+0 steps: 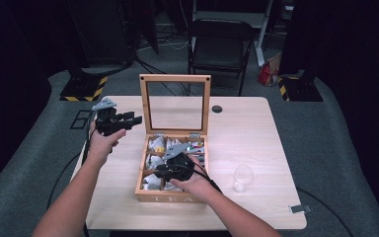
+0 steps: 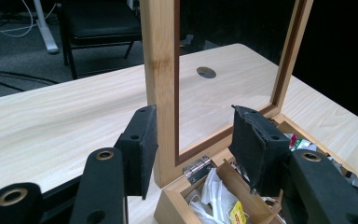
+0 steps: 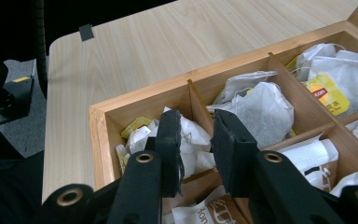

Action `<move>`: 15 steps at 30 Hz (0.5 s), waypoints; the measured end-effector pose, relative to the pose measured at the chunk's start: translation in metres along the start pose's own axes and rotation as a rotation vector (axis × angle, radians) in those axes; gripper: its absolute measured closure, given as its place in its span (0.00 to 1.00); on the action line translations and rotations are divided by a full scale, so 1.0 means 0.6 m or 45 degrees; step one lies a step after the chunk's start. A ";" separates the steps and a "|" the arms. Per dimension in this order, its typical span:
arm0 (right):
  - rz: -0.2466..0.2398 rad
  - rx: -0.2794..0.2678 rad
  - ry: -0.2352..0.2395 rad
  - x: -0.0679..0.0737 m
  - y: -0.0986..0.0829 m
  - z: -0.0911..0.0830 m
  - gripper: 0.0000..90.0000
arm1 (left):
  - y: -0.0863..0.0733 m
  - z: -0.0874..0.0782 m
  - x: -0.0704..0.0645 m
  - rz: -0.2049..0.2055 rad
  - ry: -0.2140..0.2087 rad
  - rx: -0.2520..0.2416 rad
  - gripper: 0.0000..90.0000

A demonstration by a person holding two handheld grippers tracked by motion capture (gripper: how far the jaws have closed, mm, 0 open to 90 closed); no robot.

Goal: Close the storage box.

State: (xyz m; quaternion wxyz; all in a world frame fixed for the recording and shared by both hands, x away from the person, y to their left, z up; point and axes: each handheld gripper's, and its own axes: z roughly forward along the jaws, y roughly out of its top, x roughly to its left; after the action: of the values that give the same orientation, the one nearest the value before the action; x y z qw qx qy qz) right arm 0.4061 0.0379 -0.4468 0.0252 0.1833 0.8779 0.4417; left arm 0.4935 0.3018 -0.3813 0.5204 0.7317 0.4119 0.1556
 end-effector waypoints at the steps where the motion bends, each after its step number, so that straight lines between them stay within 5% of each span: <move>1: 0.000 0.005 -0.001 0.001 0.001 0.001 0.81 | 0.000 0.000 0.000 0.002 0.003 -0.006 0.56; 15: -0.025 0.055 0.019 0.003 0.005 0.016 0.90 | -0.001 -0.002 0.001 0.004 0.005 -0.010 0.56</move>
State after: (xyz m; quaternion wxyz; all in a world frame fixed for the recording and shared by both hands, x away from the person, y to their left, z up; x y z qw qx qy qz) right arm 0.4073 0.0475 -0.4501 0.0190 0.1721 0.8891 0.4237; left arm 0.4928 0.3032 -0.3811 0.5223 0.7298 0.4112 0.1595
